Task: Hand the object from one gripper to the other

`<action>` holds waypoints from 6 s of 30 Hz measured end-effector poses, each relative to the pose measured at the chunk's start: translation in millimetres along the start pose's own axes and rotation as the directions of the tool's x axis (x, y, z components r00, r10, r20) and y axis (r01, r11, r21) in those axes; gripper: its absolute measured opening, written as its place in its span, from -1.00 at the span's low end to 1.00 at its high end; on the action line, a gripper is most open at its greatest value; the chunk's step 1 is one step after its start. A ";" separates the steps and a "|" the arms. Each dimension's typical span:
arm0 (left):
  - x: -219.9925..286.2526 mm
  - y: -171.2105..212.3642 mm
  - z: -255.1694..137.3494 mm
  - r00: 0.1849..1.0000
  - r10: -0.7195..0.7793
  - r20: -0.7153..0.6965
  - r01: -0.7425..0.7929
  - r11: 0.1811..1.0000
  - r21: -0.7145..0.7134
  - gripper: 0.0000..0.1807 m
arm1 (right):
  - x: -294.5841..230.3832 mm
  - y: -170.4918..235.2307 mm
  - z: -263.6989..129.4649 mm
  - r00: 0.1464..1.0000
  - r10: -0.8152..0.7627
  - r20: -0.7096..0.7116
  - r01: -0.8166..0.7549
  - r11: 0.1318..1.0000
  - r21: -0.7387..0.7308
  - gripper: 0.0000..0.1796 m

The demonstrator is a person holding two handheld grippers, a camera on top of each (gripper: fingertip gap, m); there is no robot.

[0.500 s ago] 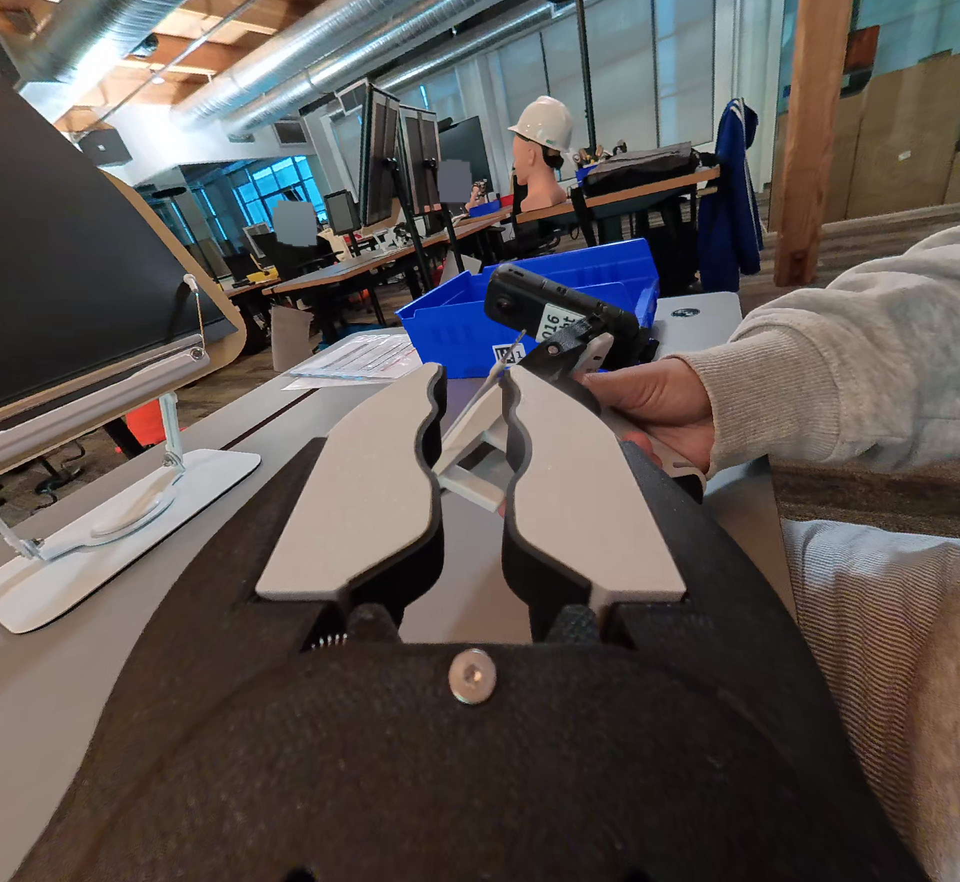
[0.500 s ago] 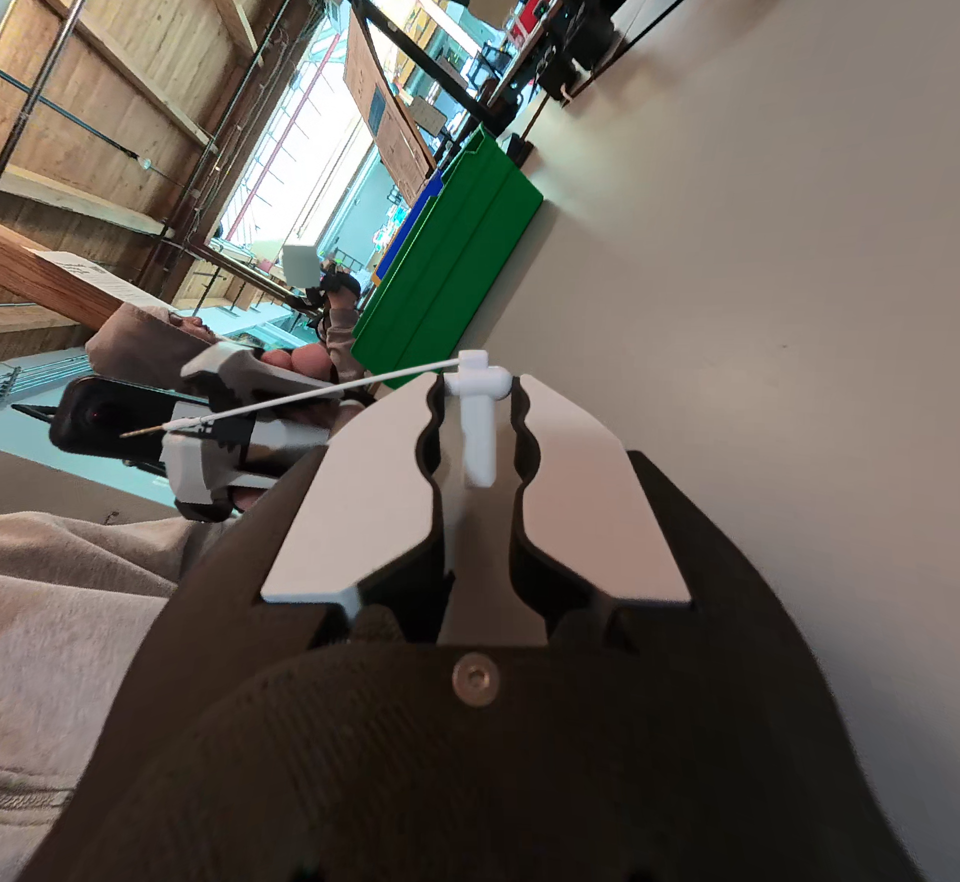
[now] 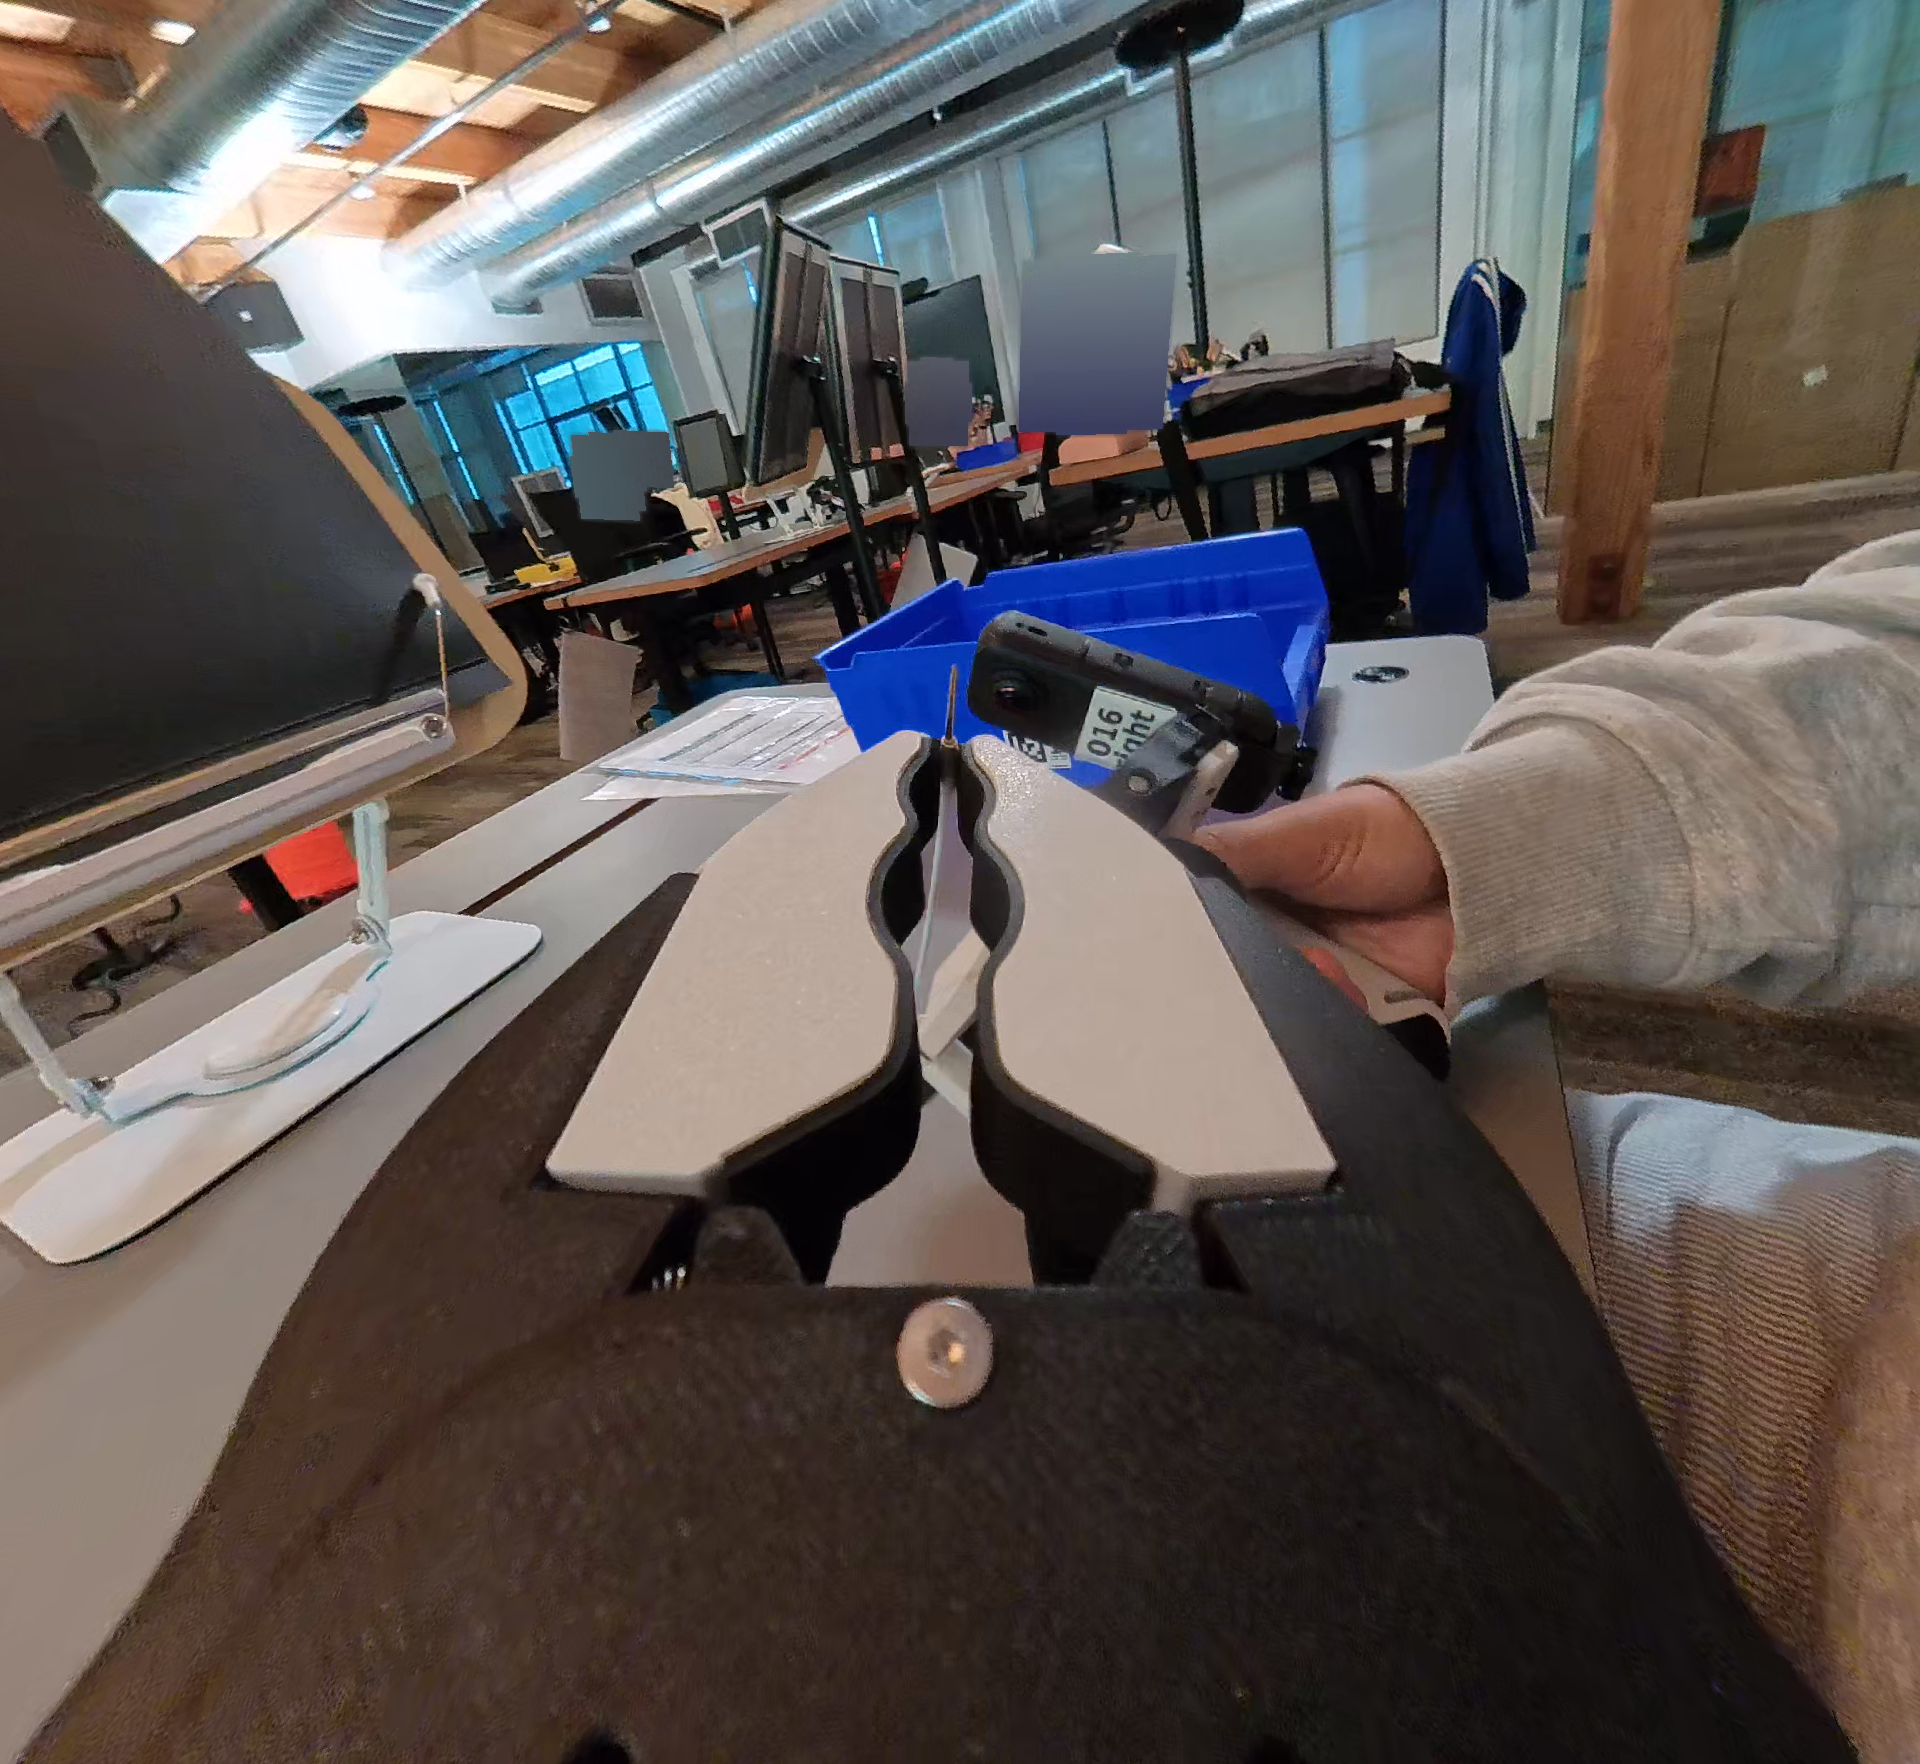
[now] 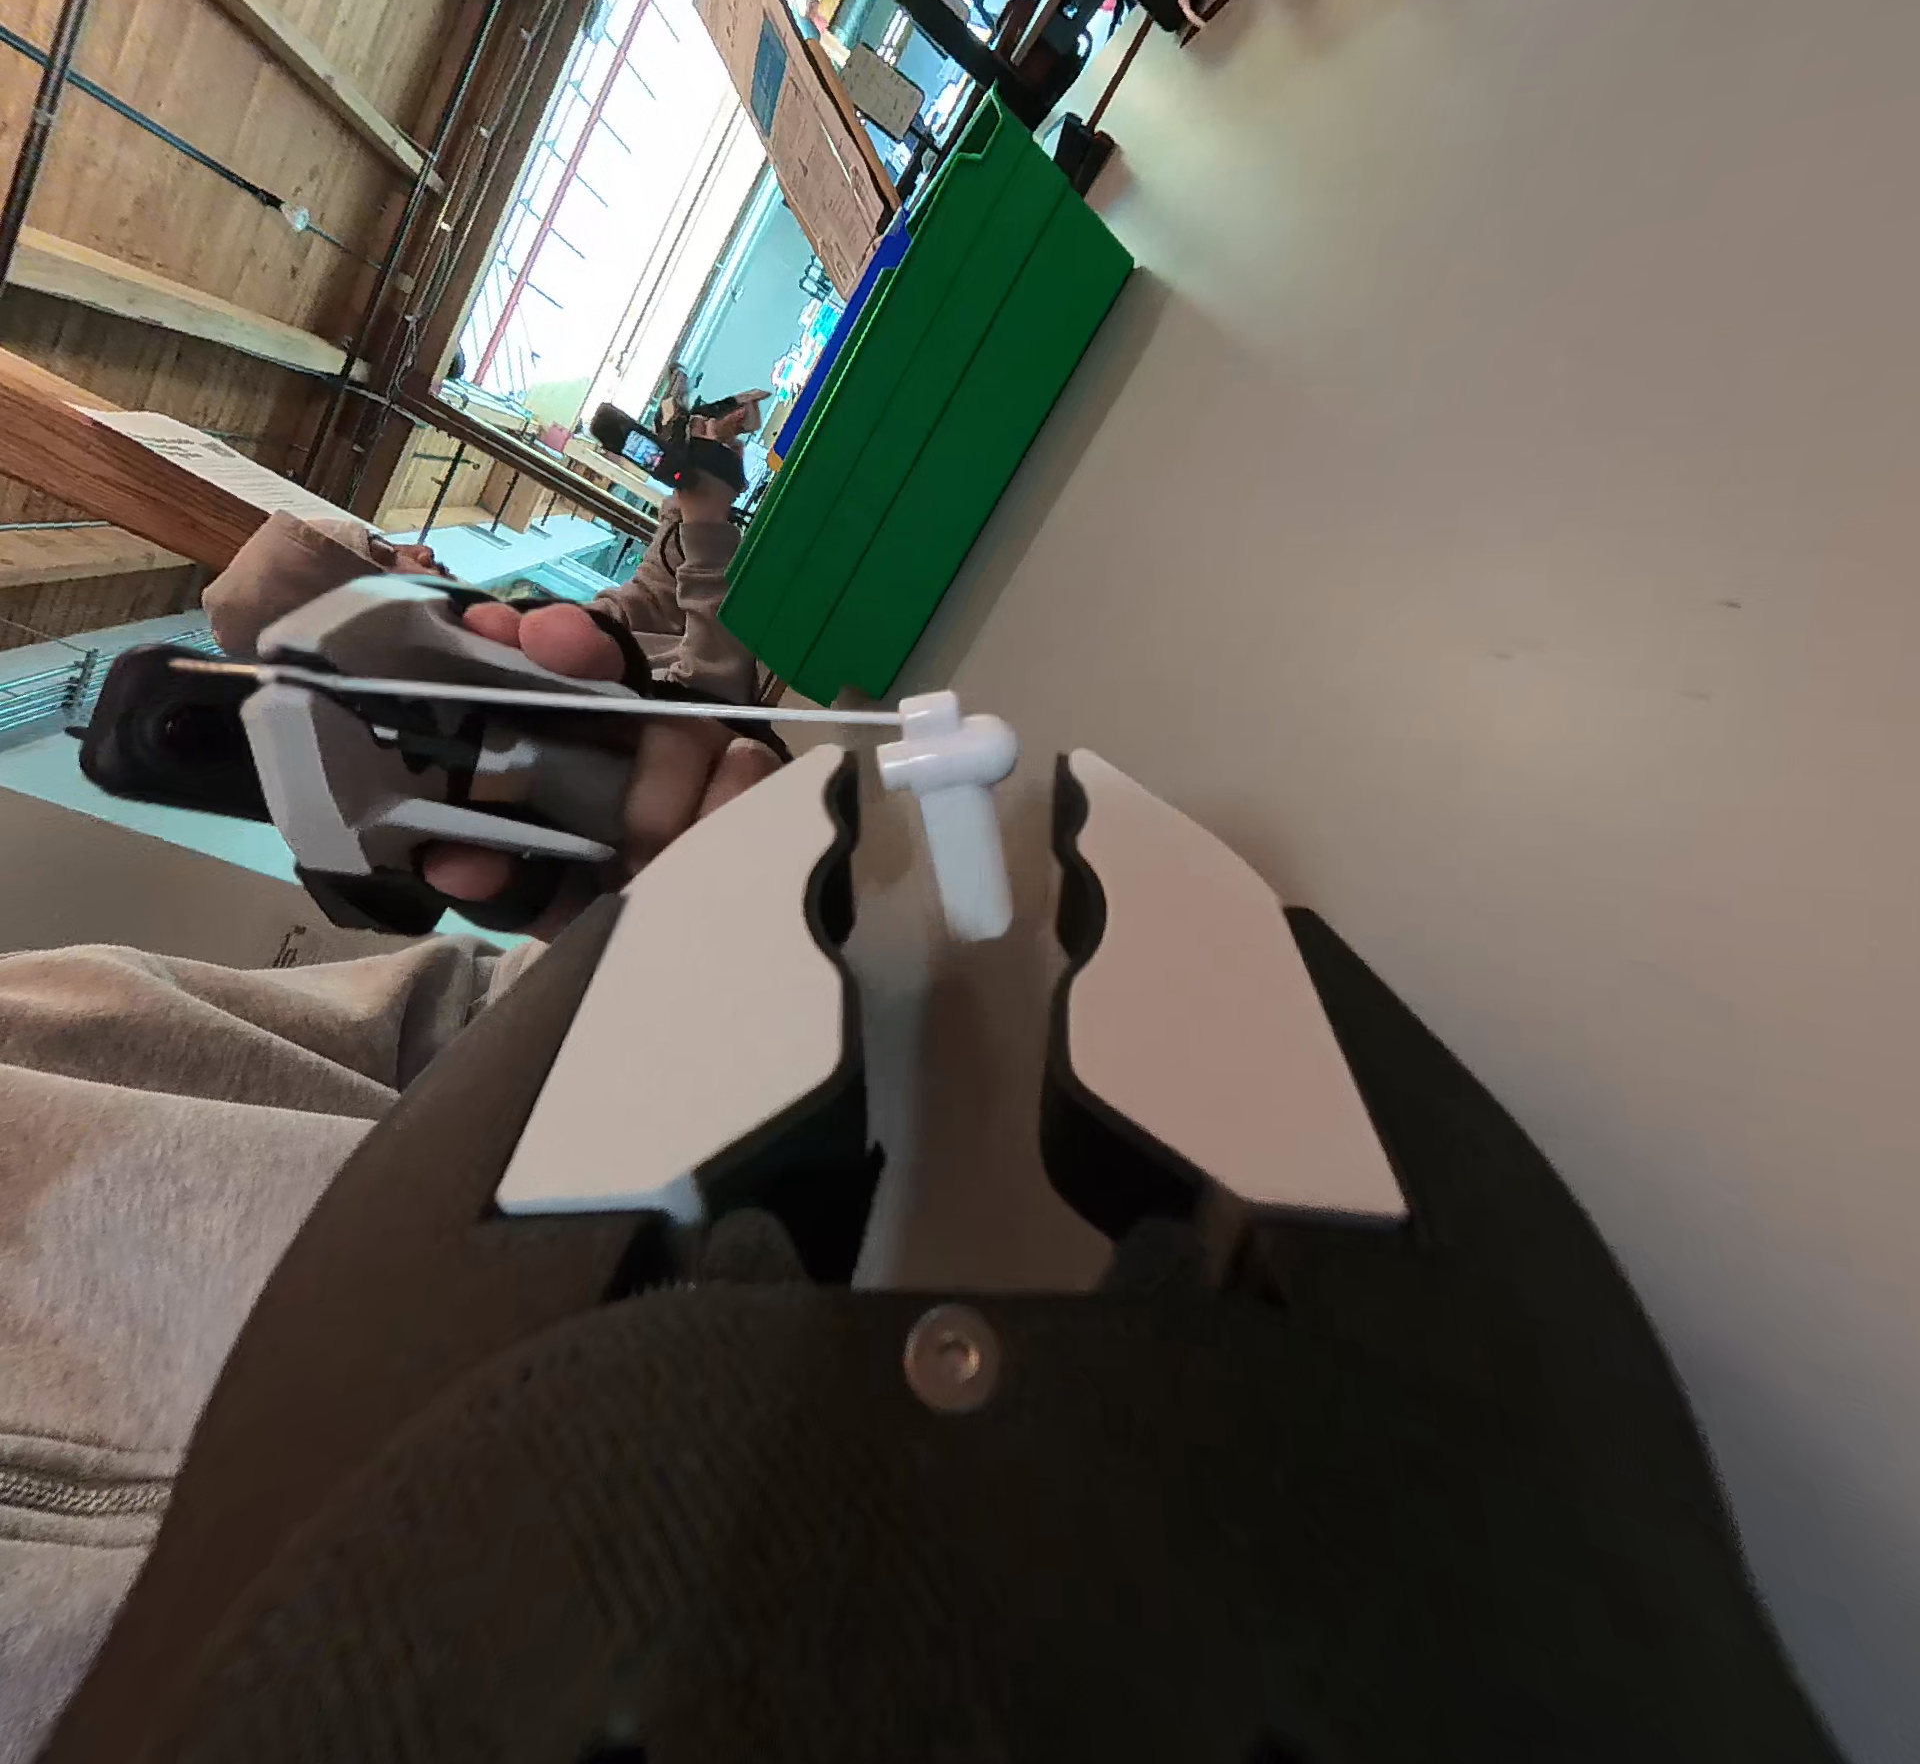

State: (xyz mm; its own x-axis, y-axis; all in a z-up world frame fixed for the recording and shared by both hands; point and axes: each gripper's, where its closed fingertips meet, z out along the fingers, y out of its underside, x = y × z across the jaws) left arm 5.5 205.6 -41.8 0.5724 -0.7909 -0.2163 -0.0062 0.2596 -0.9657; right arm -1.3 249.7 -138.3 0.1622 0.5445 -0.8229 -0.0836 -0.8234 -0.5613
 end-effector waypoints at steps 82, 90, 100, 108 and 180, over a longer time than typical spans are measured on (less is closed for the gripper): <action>40.2 78.6 6.7 0.854 -0.447 -0.266 0.316 0.853 -0.416 -0.22 | -54.7 -22.4 -18.0 0.881 -0.464 0.095 0.450 0.882 0.139 -0.98; 32.2 87.1 6.6 0.846 -0.494 -0.202 0.363 0.810 -0.460 -0.63 | -59.2 -15.1 -14.3 0.864 -0.491 0.113 0.479 0.870 0.115 -0.98; 12.6 97.3 7.5 0.852 -0.520 -0.065 0.434 0.770 -0.468 -0.55 | -58.5 -18.0 -14.6 0.855 -0.513 0.079 0.501 0.855 0.135 -0.98; 11.0 99.9 6.3 0.859 -0.509 -0.054 0.424 0.767 -0.481 -0.56 | -58.7 -16.2 -13.6 0.843 -0.534 0.070 0.523 0.843 0.129 -0.98; 11.6 47.1 -8.1 0.231 -0.907 -0.353 0.833 0.372 -0.409 -0.85 | -57.6 2.9 -12.7 0.403 -0.914 -0.048 0.915 0.404 -0.006 -0.83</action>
State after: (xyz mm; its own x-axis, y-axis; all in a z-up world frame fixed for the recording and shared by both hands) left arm 5.2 204.2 -90.9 -0.1512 -0.6138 0.7748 0.1392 -0.7892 -0.5981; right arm 1.6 213.9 -91.3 0.1893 0.9643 0.1853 0.1203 0.1645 -0.9790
